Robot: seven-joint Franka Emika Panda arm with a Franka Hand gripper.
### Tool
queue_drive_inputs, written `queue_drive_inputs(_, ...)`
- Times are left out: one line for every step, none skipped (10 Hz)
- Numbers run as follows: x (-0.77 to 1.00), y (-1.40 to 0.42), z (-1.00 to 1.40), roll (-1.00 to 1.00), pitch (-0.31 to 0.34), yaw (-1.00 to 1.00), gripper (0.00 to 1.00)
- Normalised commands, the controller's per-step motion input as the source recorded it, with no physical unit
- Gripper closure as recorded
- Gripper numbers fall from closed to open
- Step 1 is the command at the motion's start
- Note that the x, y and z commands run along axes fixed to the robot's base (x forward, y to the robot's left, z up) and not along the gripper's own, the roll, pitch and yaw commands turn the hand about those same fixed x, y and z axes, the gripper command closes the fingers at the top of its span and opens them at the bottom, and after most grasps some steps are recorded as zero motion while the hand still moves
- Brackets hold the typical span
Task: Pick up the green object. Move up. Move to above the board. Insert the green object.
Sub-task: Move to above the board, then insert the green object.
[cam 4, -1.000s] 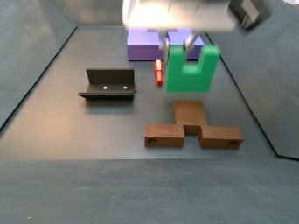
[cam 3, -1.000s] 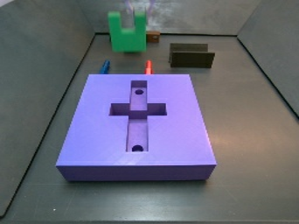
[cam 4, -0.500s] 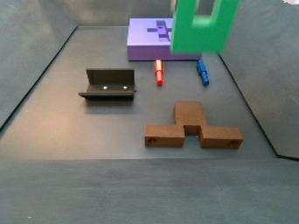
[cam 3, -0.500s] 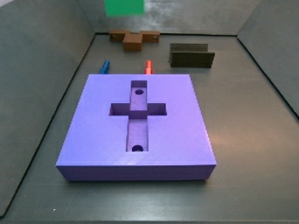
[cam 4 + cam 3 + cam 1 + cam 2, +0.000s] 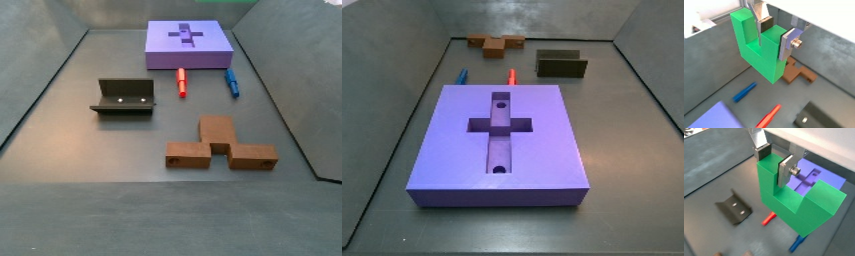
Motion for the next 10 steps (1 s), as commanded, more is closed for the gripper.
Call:
queue_drive_inputs(0.13, -1.40, 0.19, -0.01, 0.190, -0.05, 1.00)
queue_drive_inputs(0.14, -1.40, 0.19, 0.01, 0.158, -0.02, 1.00)
queue_drive_inputs(0.16, -1.40, 0.20, 0.01, 0.150, 0.00, 1.00)
queue_drive_inputs(0.19, -1.40, 0.21, 0.00, 0.158, 0.00, 1.00)
queue_drive_inputs(0.22, -1.40, 0.21, 0.01, 0.155, 0.01, 1.00)
queue_drive_inputs(0.17, -0.88, 0.14, 0.01, 0.156, 0.01, 1.00)
queue_drive_inputs(0.14, -0.49, 0.09, 0.01, 0.147, 0.01, 1.00)
queue_drive_inputs(0.11, -0.33, 0.07, 0.01, 0.127, 0.00, 1.00)
queue_drive_inputs(0.00, 0.00, -0.09, 0.00, -0.003, 0.00, 1.00)
queue_drive_inputs(0.00, 0.00, -0.58, 0.00, -0.157, 0.00, 1.00)
